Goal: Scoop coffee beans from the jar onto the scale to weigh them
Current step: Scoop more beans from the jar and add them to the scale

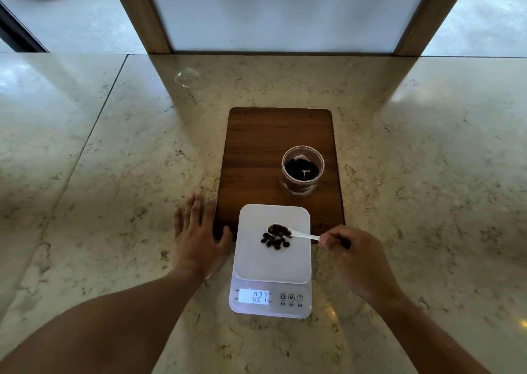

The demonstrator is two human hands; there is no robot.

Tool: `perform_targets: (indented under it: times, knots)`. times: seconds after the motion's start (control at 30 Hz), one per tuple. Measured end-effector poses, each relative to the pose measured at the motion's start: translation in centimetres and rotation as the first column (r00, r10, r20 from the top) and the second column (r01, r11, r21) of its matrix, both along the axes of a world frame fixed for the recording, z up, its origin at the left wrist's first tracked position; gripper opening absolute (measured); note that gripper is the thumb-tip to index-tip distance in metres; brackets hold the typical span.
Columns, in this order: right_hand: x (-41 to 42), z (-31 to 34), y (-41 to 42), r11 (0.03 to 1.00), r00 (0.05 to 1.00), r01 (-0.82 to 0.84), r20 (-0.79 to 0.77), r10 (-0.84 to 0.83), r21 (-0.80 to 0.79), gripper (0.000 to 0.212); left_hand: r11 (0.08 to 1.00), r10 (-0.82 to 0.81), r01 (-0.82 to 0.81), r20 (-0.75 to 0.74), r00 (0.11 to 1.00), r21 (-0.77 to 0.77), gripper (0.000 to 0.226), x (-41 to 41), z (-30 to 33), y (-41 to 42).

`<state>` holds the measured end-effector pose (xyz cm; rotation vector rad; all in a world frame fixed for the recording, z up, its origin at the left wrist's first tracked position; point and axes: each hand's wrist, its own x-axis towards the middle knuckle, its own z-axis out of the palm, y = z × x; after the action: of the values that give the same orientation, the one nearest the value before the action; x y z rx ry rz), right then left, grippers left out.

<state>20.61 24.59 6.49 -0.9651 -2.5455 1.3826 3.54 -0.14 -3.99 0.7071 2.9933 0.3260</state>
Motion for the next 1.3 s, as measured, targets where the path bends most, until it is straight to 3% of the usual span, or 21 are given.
perform_targets:
  times: [0.77,1.3]
  knots:
    - [0.11,0.75,0.08,0.970,0.974,-0.026,-0.213,0.078,0.240,0.018,1.000,0.003,-0.003,0.033,0.999,-0.003,0.078,0.21,0.67,0.16]
    - [0.07,0.03,-0.02,0.979,0.977,0.040,-0.213,0.003,0.198,0.015,1.000,-0.007,0.007,0.038,0.999,-0.002,0.078,0.19,0.70,0.11]
